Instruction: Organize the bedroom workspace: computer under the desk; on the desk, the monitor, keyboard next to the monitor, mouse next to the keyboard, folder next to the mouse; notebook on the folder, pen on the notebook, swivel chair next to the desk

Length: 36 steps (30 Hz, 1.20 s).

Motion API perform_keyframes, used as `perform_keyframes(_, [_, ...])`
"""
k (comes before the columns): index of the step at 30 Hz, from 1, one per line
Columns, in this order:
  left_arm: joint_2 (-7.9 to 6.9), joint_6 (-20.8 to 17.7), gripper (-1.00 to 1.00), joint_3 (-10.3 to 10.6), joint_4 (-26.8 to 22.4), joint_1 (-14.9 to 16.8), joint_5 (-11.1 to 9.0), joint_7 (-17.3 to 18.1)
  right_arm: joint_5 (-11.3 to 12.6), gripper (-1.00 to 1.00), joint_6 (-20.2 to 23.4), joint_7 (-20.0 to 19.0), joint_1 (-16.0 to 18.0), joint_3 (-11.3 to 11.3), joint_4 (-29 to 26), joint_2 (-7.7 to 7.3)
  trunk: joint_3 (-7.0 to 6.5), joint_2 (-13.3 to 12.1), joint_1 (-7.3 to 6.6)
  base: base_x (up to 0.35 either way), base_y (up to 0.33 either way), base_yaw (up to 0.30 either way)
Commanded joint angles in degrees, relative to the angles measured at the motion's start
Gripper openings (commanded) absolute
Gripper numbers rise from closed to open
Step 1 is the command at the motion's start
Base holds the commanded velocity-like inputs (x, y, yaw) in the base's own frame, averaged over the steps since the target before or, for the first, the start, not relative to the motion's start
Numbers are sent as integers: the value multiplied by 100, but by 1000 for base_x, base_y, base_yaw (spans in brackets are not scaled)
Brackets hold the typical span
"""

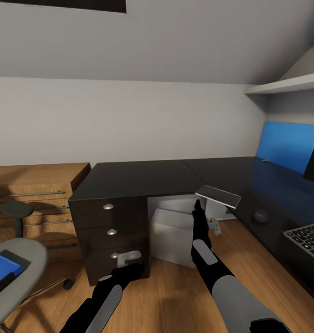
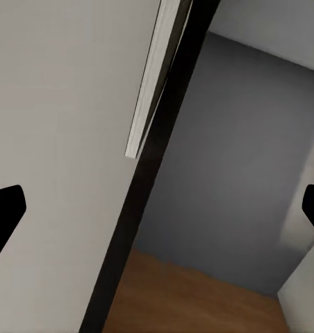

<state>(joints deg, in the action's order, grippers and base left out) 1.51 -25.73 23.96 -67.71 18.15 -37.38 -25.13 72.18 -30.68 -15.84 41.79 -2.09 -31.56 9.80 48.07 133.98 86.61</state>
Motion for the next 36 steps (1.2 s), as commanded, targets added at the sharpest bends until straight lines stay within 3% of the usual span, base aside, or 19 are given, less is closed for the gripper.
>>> perform_keyframes(1, [-2, -4, 100, 14, 3, 4, -59, -54, 62, 100, -26, -33, 5, -20, 5, -3, 6, 3, 1, 158, 0, 0])
perform_keyframes(5, [-4, 14, 100, 155, 33, -5, -56, -55, 66, 100, -26, -33, 5, 14, -1, -4, 6, 3, 1, 87, 0, 0])
perform_keyframes(8, [-9, 31, 100, 386, 14, -121, -48, -74, 67, 100, -26, -36, 5, 85, -5, -4, 6, 3, 1, 32, 0, 0])
perform_keyframes(9, [-60, 299, 100, 595, -312, -473, -28, -92, 74, 100, -30, -40, 5, 144, -11, -4, 6, 3, 1, 6, 0, 0])
perform_keyframes(13, [-269, 816, 100, 661, -740, -941, -10, -90, 72, 100, -33, -42, 5, 161, -15, -4, 6, 3, 1, 3, 0, 0])
perform_keyframes(18, [-488, 989, 100, 676, -979, -1118, -24, -86, 75, 100, -39, -42, 5, 178, -25, -4, 6, 3, 1, 0, 0, 0])
perform_keyframes(36, [-551, 1035, 100, 750, -1041, -1164, -29, -105, 68, 100, -61, -42, 5, 229, -96, -12, 6, 3, 1, 98, 0, 0])
